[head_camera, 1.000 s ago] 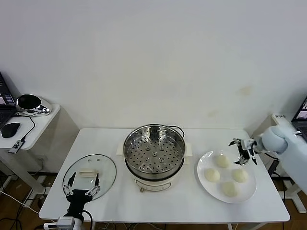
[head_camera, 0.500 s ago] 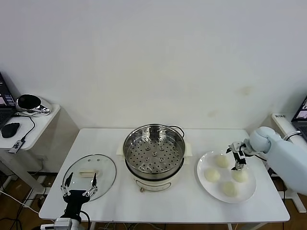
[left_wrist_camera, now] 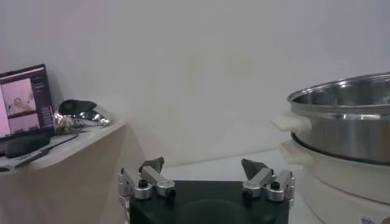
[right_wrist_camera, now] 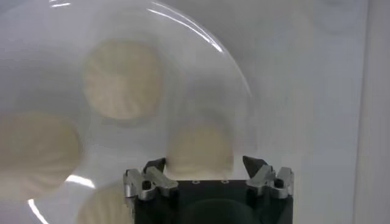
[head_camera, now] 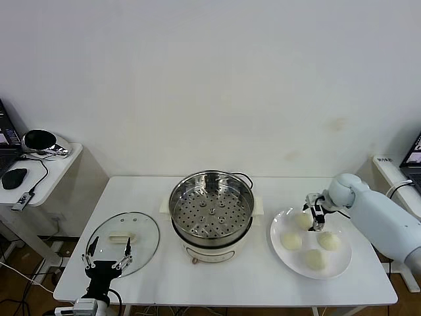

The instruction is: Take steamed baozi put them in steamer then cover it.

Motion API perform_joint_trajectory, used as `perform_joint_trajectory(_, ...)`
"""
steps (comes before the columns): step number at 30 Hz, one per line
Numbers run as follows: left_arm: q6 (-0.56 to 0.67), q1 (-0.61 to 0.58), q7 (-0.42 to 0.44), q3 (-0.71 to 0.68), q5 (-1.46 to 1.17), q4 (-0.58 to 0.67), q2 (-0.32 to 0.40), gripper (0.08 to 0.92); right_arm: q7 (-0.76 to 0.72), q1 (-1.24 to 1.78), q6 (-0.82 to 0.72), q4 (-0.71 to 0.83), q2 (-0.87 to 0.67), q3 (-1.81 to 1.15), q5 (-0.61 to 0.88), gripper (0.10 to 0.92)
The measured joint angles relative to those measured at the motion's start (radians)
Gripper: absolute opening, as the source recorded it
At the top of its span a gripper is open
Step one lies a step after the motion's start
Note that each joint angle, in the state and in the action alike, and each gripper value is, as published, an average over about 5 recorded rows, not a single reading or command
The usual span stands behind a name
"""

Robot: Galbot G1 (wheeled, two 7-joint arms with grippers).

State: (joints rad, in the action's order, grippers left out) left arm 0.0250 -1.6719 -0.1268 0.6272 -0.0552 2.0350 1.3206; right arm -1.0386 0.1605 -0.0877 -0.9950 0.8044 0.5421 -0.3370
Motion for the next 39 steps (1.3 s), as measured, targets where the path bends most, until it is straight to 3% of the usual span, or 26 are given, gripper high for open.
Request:
perform_joint_trajectory(9, 0.0, 0.0, 0.0, -0.001, 0.005, 0.004, -0.002, 0.823, -0.002, -0.009, -0.001, -0.002, 0.0, 0.01, 0.003, 0.556)
perform_joint_trajectory(17, -0.003, 0.0, 0.0, -0.002, -0.002, 0.008, -0.013, 0.823, -0.021, -0.069, -0.008, -0.076, -0.064, 0.064, 0.059, 0.551)
perform_joint_trajectory(27, -0.011, 0.012, 0.004, -0.02, -0.035, -0.004, -0.023, 0.823, -0.011, -0.308, 0.011, -0.22, -0.146, 0.234, 0.247, 0.552)
perform_joint_trajectory(39, 0.002, 0.001, 0.003, -0.014, -0.048, 0.002, -0.034, 0.823, 0.037, -0.628, 0.11, -0.28, -0.019, 0.5, 0.478, 0.56)
